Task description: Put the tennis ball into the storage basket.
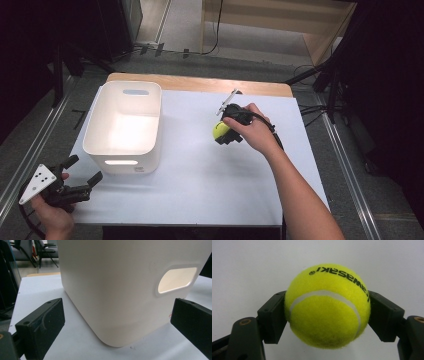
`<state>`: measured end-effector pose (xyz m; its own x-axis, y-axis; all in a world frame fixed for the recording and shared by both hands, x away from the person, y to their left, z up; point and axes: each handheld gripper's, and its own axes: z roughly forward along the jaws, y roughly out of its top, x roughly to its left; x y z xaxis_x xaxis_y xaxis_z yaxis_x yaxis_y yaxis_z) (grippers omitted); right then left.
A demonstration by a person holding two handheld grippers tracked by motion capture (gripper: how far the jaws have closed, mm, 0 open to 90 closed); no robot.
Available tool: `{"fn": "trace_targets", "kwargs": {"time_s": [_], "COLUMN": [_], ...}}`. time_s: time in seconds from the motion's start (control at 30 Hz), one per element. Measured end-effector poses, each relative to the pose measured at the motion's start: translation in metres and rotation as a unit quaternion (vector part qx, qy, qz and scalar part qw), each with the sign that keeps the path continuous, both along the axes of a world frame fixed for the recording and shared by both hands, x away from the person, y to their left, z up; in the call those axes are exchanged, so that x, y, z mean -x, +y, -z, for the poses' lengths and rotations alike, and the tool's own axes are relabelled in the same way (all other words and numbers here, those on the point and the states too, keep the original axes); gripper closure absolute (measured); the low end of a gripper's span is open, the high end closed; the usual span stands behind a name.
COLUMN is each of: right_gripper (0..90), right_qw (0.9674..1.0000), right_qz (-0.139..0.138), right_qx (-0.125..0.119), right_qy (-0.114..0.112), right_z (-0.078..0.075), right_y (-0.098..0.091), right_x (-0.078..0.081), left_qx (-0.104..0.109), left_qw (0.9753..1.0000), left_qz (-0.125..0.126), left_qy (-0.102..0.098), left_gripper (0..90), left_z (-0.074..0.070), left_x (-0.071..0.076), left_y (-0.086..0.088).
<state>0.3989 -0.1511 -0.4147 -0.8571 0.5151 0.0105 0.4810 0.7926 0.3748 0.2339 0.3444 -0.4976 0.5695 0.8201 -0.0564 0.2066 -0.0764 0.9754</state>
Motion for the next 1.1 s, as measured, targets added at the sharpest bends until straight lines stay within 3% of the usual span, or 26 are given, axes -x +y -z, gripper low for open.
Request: {"fn": "trace_targets", "kwargs": {"time_s": [1.1], "right_gripper": [22.4], "right_qw": [0.9997], "right_qz": [-0.022], "right_qx": [-0.011], "right_qy": [0.002], "right_z": [-0.024], "right_y": [0.016], "right_x": [-0.006], "left_qx": [0.0], "left_qw": [1.0], "left_qz": [0.002], "left_qy": [0.0], "left_gripper": [0.0], "left_z": [0.0], "left_x": [-0.001], "left_y": [0.0]}}
